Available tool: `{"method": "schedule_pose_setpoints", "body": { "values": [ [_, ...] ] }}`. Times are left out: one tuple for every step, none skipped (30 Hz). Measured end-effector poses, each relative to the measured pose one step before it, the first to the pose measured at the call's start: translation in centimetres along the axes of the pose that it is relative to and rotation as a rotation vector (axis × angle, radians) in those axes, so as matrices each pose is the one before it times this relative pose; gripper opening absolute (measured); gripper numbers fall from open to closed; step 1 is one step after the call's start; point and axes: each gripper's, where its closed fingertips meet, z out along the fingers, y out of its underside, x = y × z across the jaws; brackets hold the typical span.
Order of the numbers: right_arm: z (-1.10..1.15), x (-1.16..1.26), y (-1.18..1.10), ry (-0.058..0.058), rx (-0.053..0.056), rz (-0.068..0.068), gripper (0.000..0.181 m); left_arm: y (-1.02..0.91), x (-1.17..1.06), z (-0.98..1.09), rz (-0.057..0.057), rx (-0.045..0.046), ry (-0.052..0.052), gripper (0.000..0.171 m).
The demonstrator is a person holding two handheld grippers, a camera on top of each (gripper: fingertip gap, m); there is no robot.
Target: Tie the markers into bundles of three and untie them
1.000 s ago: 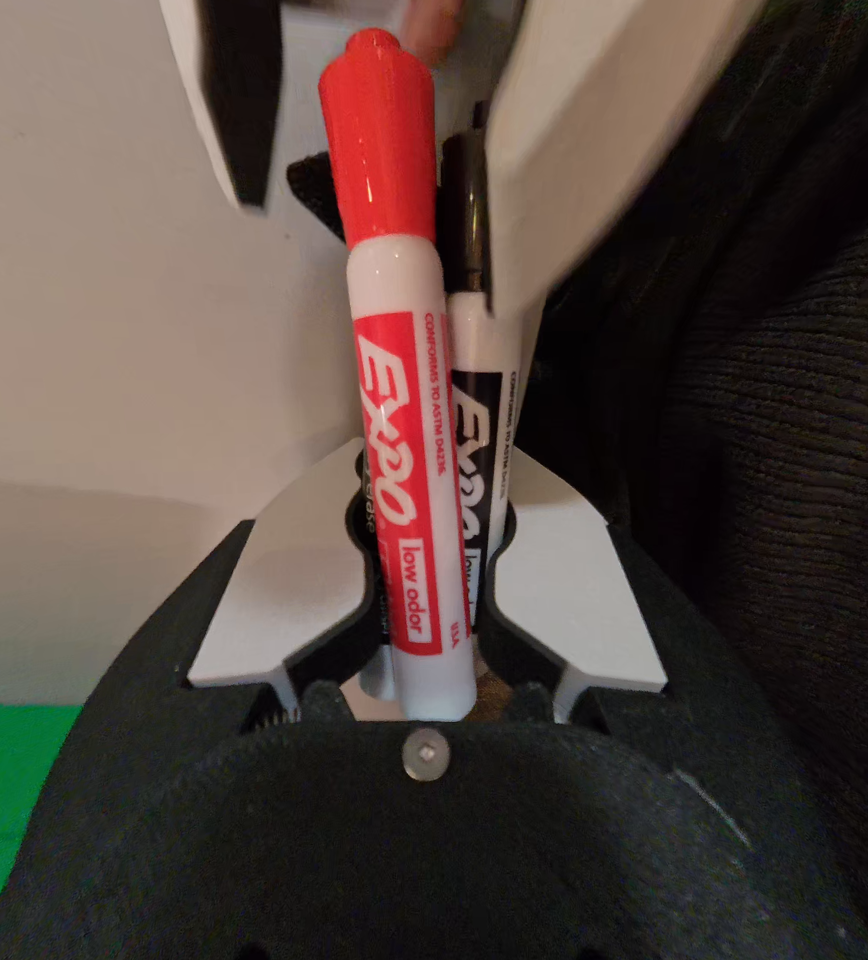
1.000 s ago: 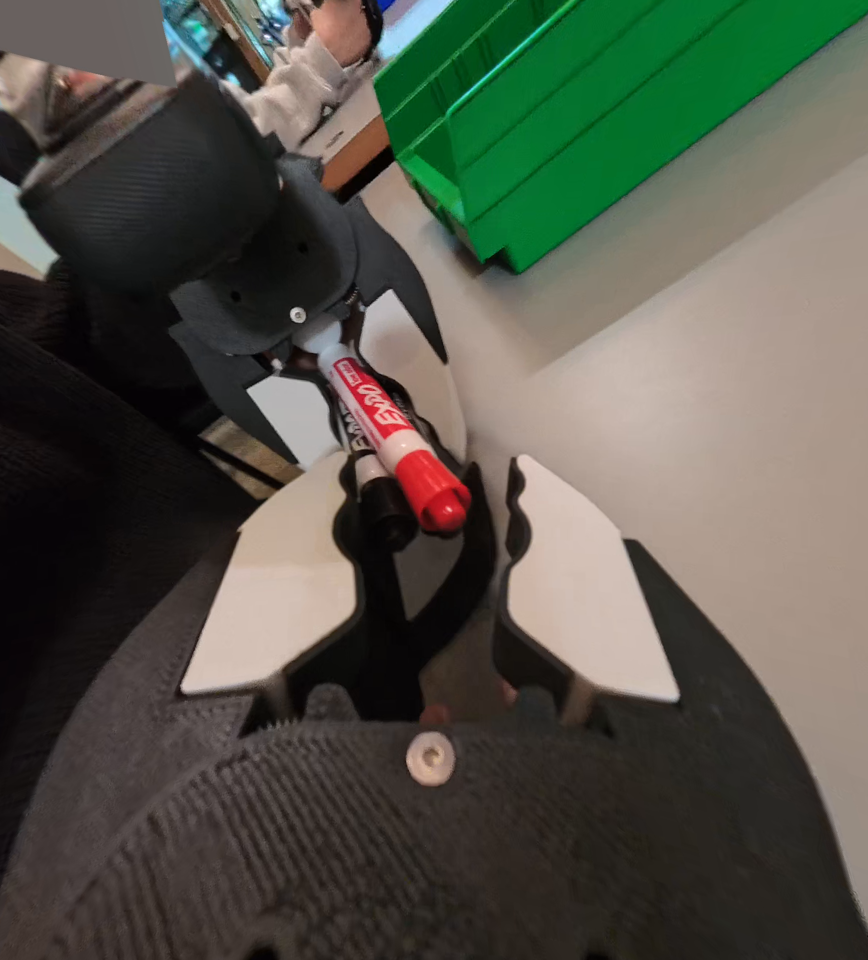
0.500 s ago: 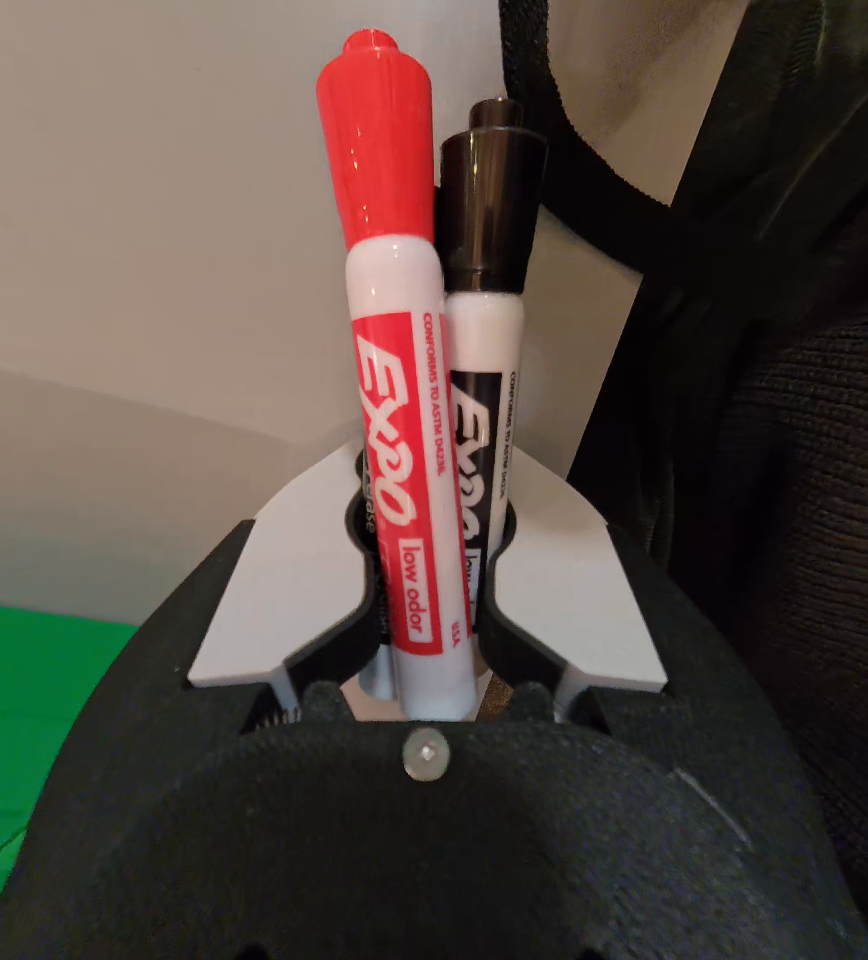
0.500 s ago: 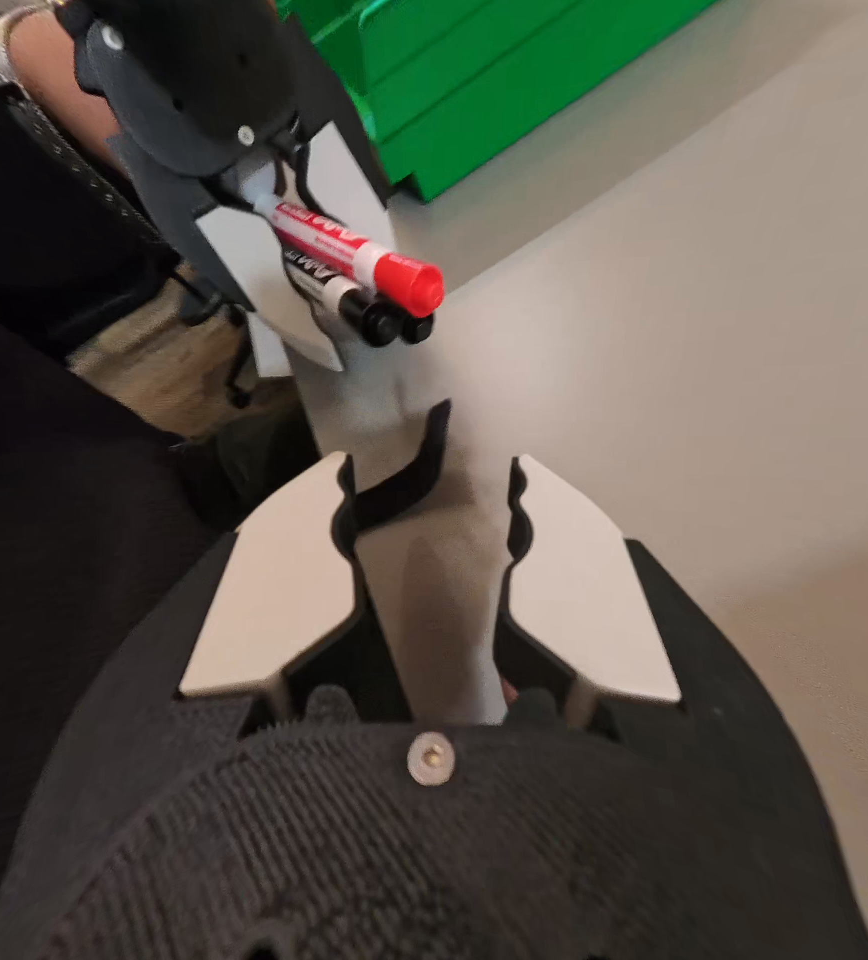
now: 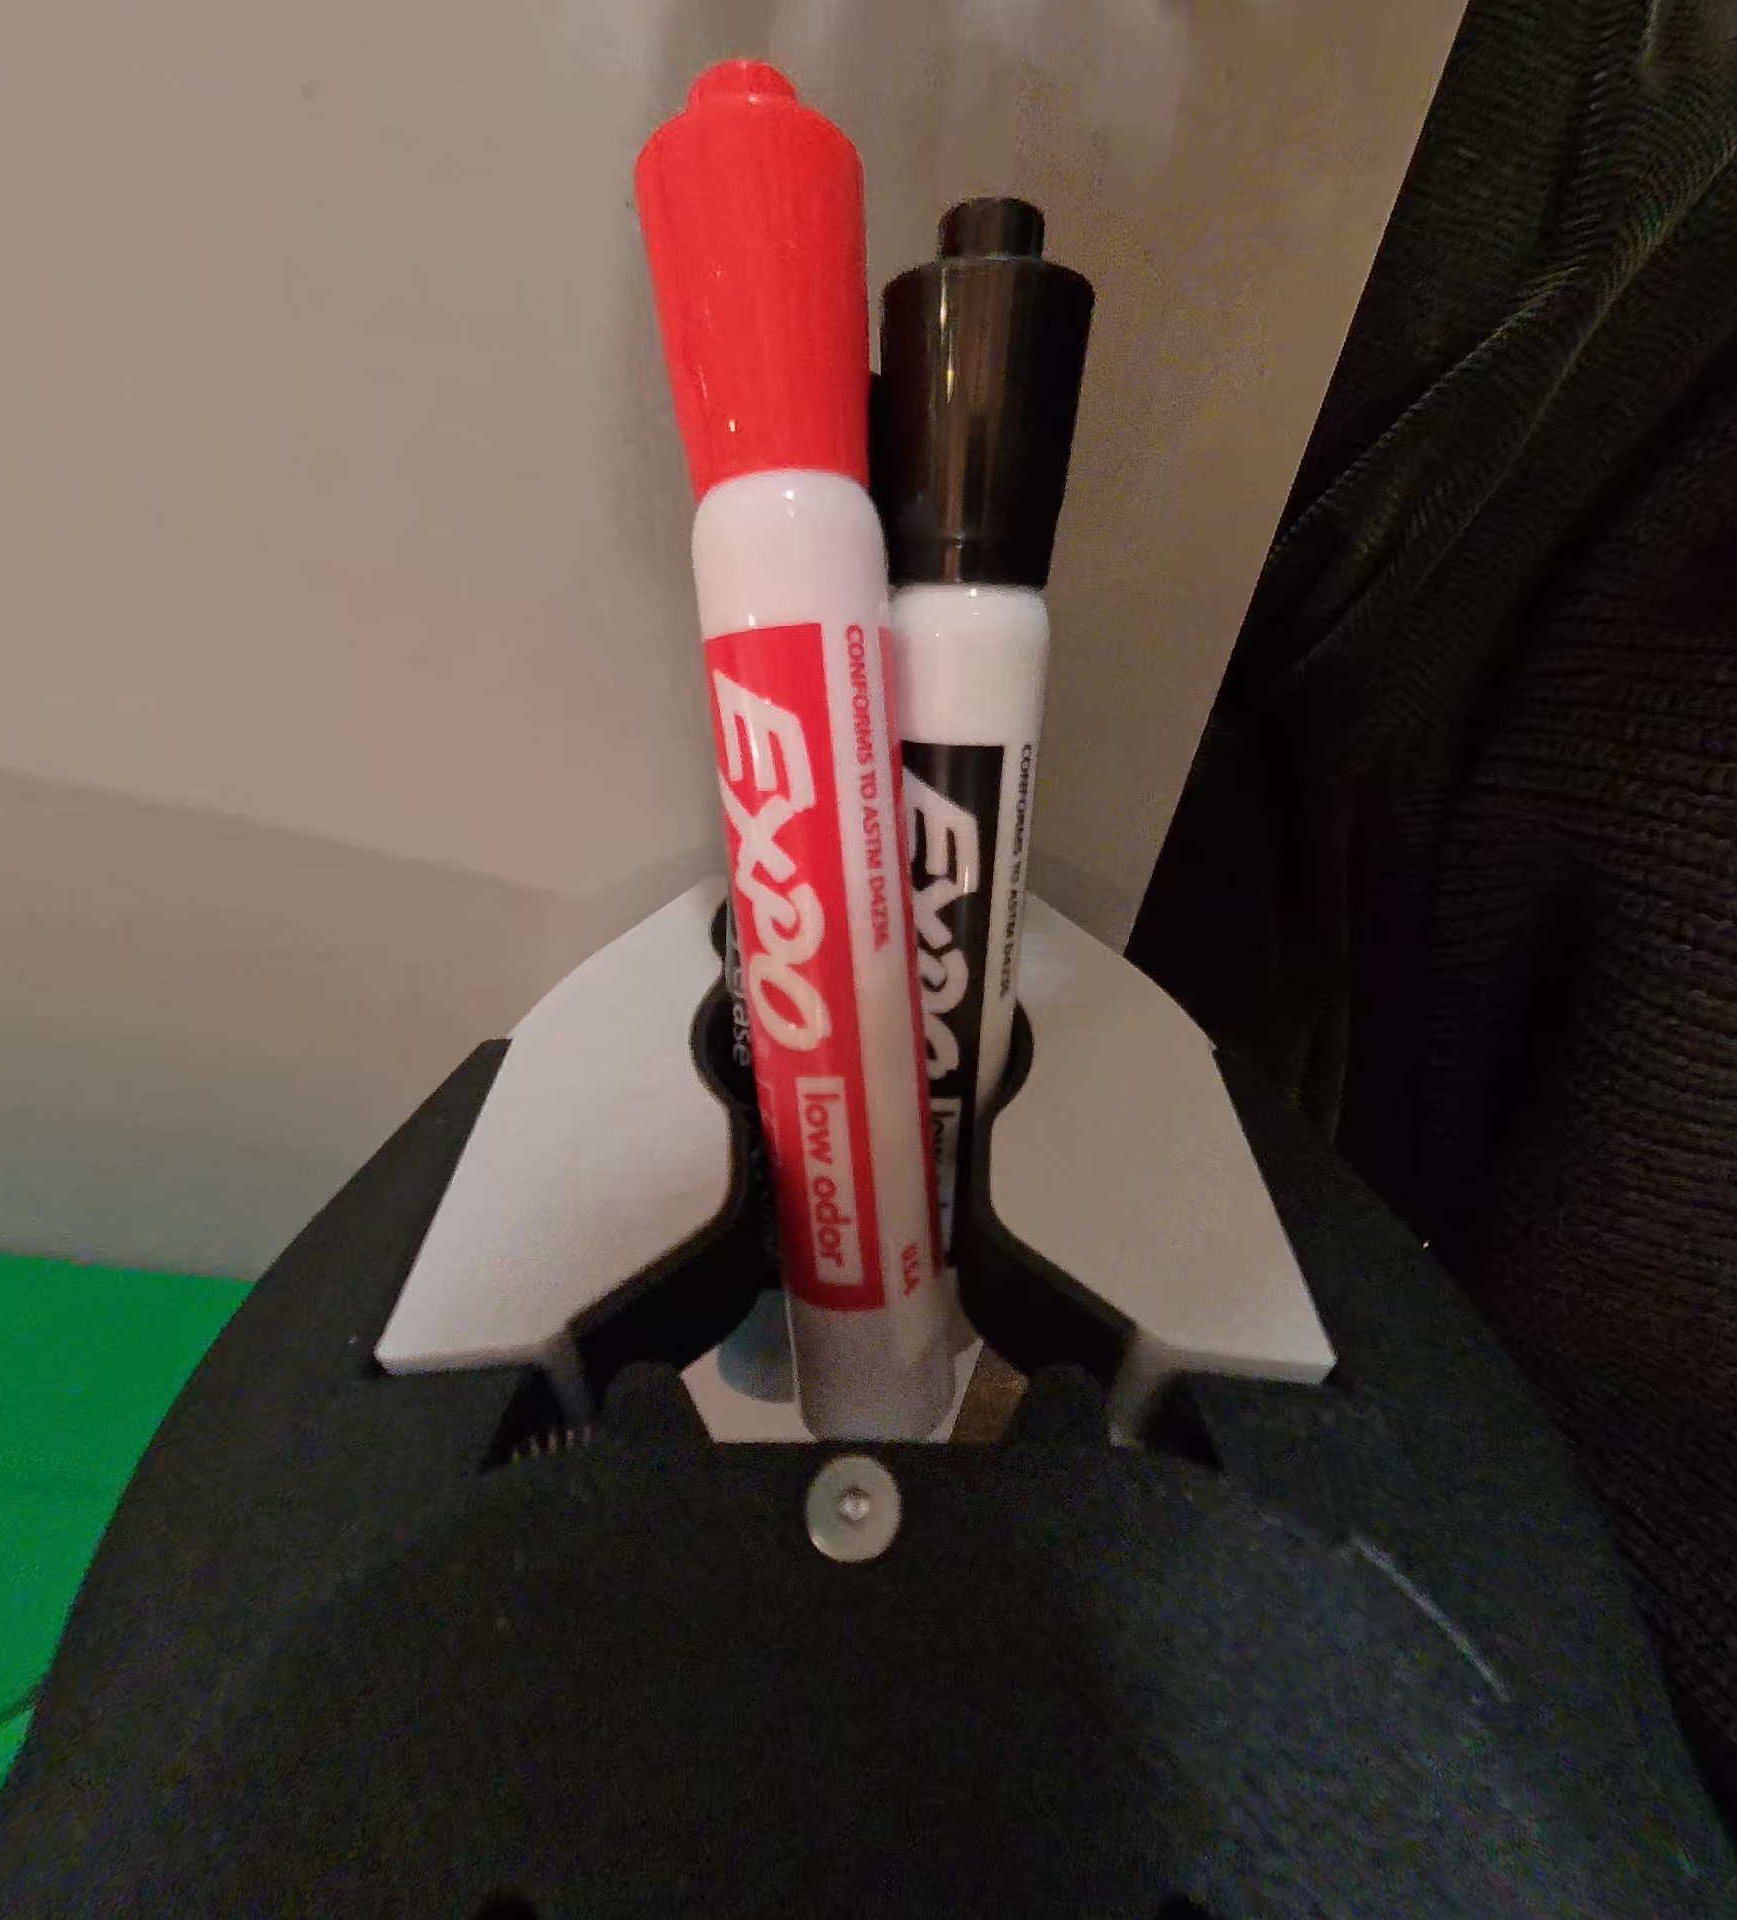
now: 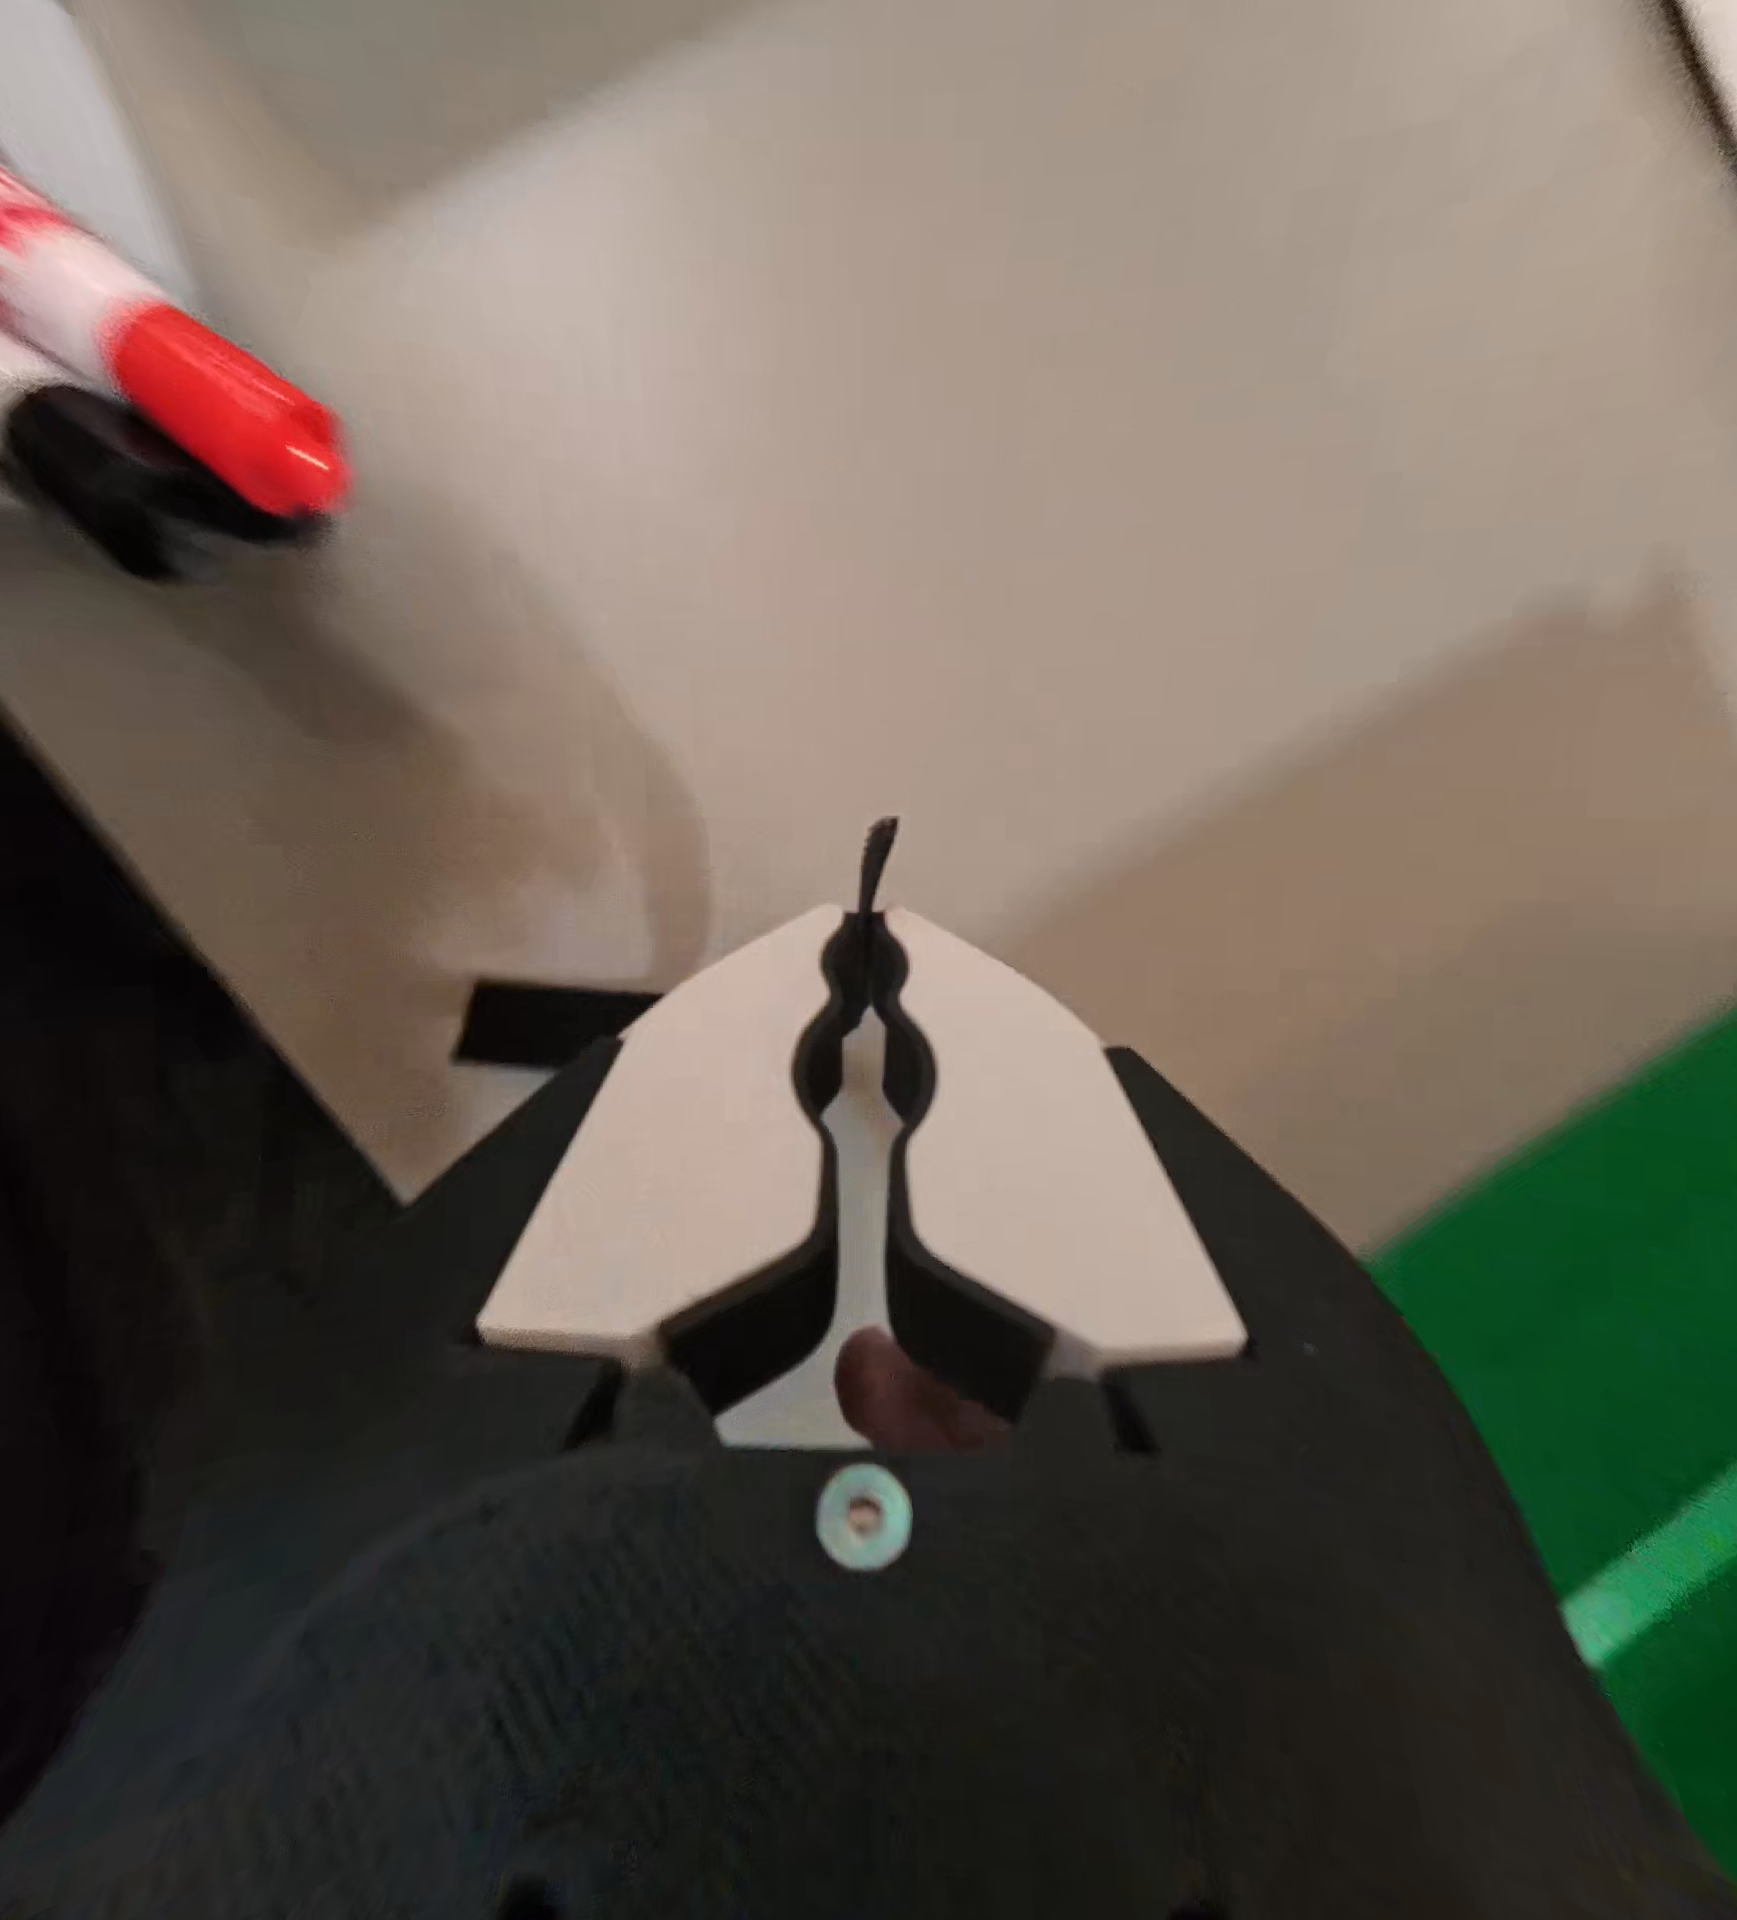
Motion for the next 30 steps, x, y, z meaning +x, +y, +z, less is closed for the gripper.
{"method": "schedule_pose_setpoints", "body": {
  "values": [
    [-0.338,0.949,0.511,0.0573,-0.0795,-0.0362,0.002,0.010,0.057,0.057,0.0021,-0.00240,0.0027,0.046],
    [-0.055,0.527,0.609,0.0280,-0.0843,-0.0229,0.002,-0.024,0.029,0.012,0.0020,-0.00018,-0.0002,0.046],
    [0.239,0.124,0.632,-0.0017,-0.0841,-0.0034,0.002,-0.018,0.041,0.006,0.0001,-0.00110,0.0004,0.046],
    [0.523,-0.084,0.426,-0.0192,-0.0718,0.0062,0.002,-0.004,0.044,0.012,0.0010,-0.00145,0.0005,0.046],
    [0.701,-0.017,-0.046,-0.0208,-0.0434,0.0014,0.002,0.017,0.036,0.017,0.0025,-0.00209,-0.0014,0.046],
    [0.808,0.320,-0.564,-0.0016,-0.0073,0.0038,0.003,0.009,-0.004,0.007,0.0031,-0.00273,-0.0041,0.046],
    [0.811,0.365,-0.734,-0.0026,0.0056,0.0079,0.006,0.014,-0.006,0.014,0.0023,-0.00298,-0.0047,0.046],
    [0.736,-0.002,-0.577,-0.0277,0.0001,0.0138,0.011,0.011,0.005,0.014,0.0018,-0.00334,-0.0045,0.046],
    [0.533,-0.314,-0.516,-0.0473,0.0031,0.0190,0.028,0.004,-0.004,0.006,0.0022,-0.00304,-0.0051,0.046],
    [0.222,-0.442,-0.518,-0.0514,0.0148,0.0174,0.052,0.011,-0.015,0.014,0.0024,-0.00281,-0.0054,0.046],
    [-0.091,-0.492,-0.482,-0.0469,0.0317,0.0105,0.063,0.003,0.001,0.007,0.0028,-0.00257,-0.0051,0.046],
    [-0.397,-0.367,-0.530,-0.0339,0.0497,-0.0017,0.067,0.018,-0.006,0.014,0.0029,-0.00175,-0.0041,0.046],
    [-0.664,-0.194,-0.513,-0.0209,0.0598,-0.0088,0.072,0.000,-0.006,0.001,0.0024,-0.00050,-0.0023,0.046],
    [-0.849,-0.037,-0.426,-0.0117,0.0615,-0.0161,0.073,0.004,-0.005,0.004,0.0016,0.00117,-0.0003,0.046],
    [-0.978,0.122,-0.362,-0.0003,0.0651,-0.0298,0.073,-0.026,-0.011,0.006,-0.0005,0.00330,0.0018,0.046],
    [-1.050,0.226,-0.247,0.0107,0.0641,-0.0477,0.072,-0.036,-0.014,-0.004,-0.0036,0.00385,0.0037,0.046],
    [-1.041,0.045,-0.045,0.0057,0.0595,-0.0682,0.068,-0.034,-0.008,-0.007,-0.0046,0.00327,0.0043,0.046],
    [-0.940,-0.217,0.024,-0.0027,0.0580,-0.0833,0.066,0.002,-0.003,-0.010,-0.0036,0.00201,0.0034,0.046],
    [-0.817,-0.108,0.181,0.0144,0.0485,-0.0687,0.061,0.004,0.004,0.000,-0.0016,0.00103,0.0014,0.046],
    [-0.616,0.003,0.402,0.0206,0.0307,-0.0521,0.063,0.008,-0.001,-0.002,0.0006,-0.00016,-0.0004,0.046],
    [-0.340,-0.272,0.692,-0.0052,0.0019,-0.0443,0.063,-0.001,-0.007,0.007,0.0011,-0.00144,-0.0012,0.046],
    [-0.034,-0.551,0.938,-0.0323,-0.0267,-0.0309,0.063,0.009,-0.004,0.004,0.0004,-0.00179,-0.0020,0.046],
    [0.283,-0.586,1.127,-0.0411,-0.0524,-0.0171,0.073,0.000,0.000,0.007,0.0002,-0.00167,-0.0022,0.046],
    [0.503,-0.586,1.201,-0.0404,-0.0696,-0.0168,0.085,0.011,0.001,0.003,0.0017,-0.00210,-0.0020,0.046],
    [0.605,-0.442,1.010,-0.0269,-0.0668,-0.0331,0.094,0.000,-0.010,0.005,0.0010,-0.00217,-0.0019,0.046],
    [0.641,-0.302,0.614,-0.0117,-0.0490,-0.0469,0.103,0.006,-0.003,0.001,0.0004,-0.00265,-0.0018,0.046],
    [0.637,-0.238,0.241,-0.0109,-0.0337,-0.0463,0.110,0.000,0.008,0.003,-0.0001,-0.00276,-0.0017,0.046],
    [0.613,-0.215,-0.093,-0.0169,-0.0172,-0.0358,0.113,0.006,-0.006,0.010,-0.0007,-0.00291,-0.0019,0.046],
    [0.578,-0.107,-0.391,-0.0182,-0.0036,-0.0227,0.115,-0.001,-0.005,0.001,-0.0004,-0.00312,-0.0022,0.046],
    [0.566,-0.001,-0.572,-0.0168,0.0052,-0.0149,0.117,0.008,0.002,0.011,0.0002,-0.00274,-0.0025,0.046]
  ]
}}
